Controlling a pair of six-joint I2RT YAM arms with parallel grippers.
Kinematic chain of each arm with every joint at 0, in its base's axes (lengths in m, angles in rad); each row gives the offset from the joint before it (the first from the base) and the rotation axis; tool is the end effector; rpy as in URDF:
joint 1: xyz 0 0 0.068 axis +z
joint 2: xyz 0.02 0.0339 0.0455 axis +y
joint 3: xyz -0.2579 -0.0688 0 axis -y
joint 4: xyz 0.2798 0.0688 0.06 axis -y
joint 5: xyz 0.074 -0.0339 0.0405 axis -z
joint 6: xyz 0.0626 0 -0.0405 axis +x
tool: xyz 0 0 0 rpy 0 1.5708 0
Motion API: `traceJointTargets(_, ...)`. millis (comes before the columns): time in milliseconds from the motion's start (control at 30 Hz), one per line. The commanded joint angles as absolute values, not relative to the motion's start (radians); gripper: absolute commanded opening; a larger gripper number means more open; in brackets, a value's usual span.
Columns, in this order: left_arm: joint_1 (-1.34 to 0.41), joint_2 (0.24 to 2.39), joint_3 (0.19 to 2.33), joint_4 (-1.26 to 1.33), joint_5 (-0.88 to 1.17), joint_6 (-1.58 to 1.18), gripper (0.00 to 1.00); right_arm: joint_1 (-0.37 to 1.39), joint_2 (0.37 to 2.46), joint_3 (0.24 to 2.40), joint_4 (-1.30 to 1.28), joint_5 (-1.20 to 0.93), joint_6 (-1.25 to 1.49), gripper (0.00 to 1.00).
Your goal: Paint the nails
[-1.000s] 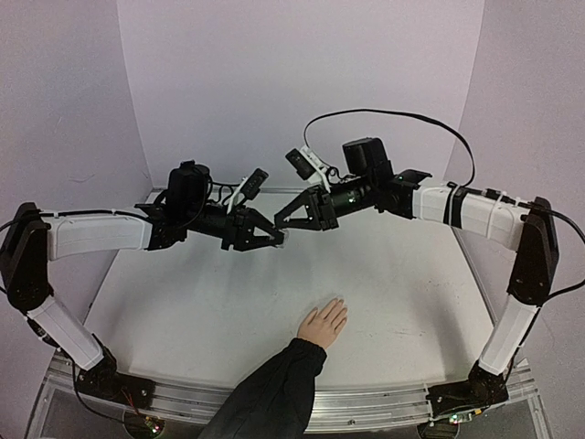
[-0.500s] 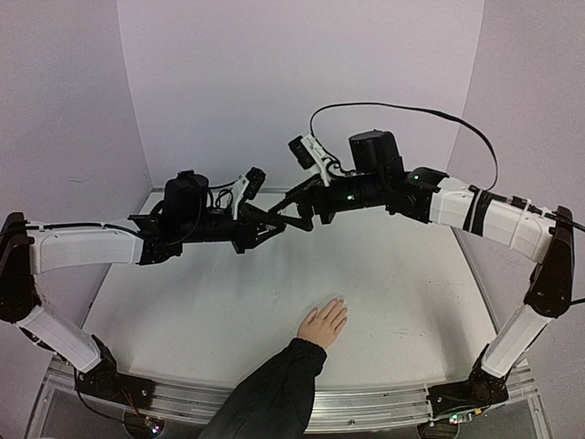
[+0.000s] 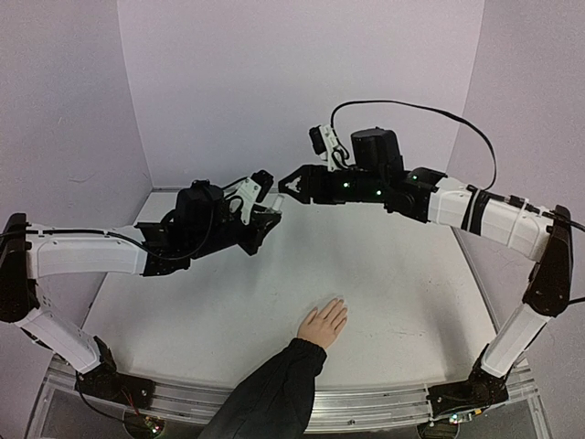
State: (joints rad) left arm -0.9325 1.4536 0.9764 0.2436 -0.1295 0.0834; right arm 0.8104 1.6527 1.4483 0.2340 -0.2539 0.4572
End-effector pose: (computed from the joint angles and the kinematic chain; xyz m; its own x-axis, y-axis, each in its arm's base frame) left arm 0.2438 -0.3151 0.2629 -0.0773 0.2429 -0.9670 0.7305 0.6738 0.1108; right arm 0.3069 0.3454 0.3765 -0.3677 0.2334 -0.9002 -0.7936 0.4259 0.4346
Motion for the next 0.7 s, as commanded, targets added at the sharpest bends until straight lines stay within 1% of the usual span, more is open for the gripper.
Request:
traceJointTargets(0,-0.946,1.461,1.04,0.279,-0.179,0.096,0.0,0.817,1.699,1.484,0.285,-0.275,0.507,0.61)
traceJointTargets(133,-0.95,1.465,1.043,0.279,-0.18,0.093,0.0,0.82,1.728,1.497,0.285,-0.3,0.511,0.58)
traceJointTargets(200,-0.95,1.464,1.045,0.279,-0.181,0.094,0.0,0.822,1.736,1.5,0.285,-0.305,0.513,0.54)
traceJointTargets(267,-0.951,1.462,1.045,0.279,-0.177,0.098,0.0,0.822,1.743,1.503,0.285,-0.314,0.513,0.45)
traceJointTargets(367,-0.951,1.462,1.045,0.279,-0.167,0.091,0.0,0.821,1.748,1.507,0.291,-0.336,0.511,0.4)
traceJointTargets(433,-0.951,1.462,1.045,0.278,-0.155,0.086,0.0,0.821,1.751,1.501,0.302,-0.363,0.508,0.32)
traceJointTargets(567,-0.947,1.453,1.042,0.278,-0.074,0.067,0.0,0.822,1.751,1.483,0.319,-0.43,0.483,0.12)
traceJointTargets(600,-0.943,1.447,1.039,0.28,-0.029,0.062,0.0,0.822,1.746,1.476,0.322,-0.444,0.471,0.08)
traceJointTargets(667,-0.913,1.43,1.033,0.281,0.142,0.034,0.0,0.822,1.731,1.463,0.326,-0.472,0.426,0.0)
